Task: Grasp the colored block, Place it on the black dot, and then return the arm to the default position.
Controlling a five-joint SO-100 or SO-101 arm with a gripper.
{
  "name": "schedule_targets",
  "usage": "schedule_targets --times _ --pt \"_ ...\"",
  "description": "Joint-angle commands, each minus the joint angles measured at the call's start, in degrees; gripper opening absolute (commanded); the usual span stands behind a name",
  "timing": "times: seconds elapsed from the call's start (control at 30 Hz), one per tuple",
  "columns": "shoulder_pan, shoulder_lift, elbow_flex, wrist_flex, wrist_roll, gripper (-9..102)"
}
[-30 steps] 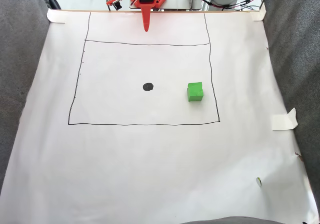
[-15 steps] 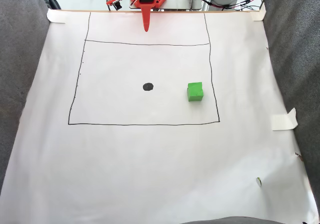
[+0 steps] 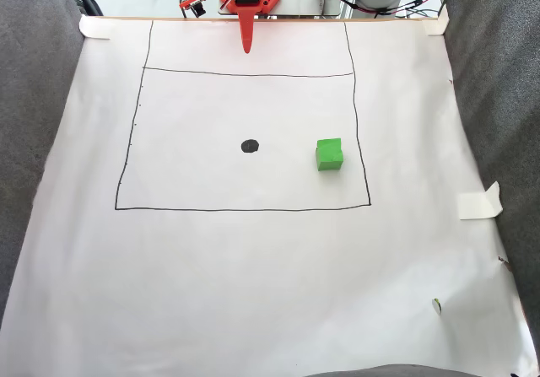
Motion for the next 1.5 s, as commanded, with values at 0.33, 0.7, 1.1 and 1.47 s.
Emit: schedule_targets --times 0.33,0.7,1.1,1.47 --pt "-1.0 0.3 -0.3 -0.6 -0.9 0" --pt "-1.5 -6.2 -5.9 -3.1 -0.9 0" --pt "-3.7 -46.4 -46.0 3.7 6.3 0" --pt "-6.2 -81.9 -86.1 25.3 10.3 0"
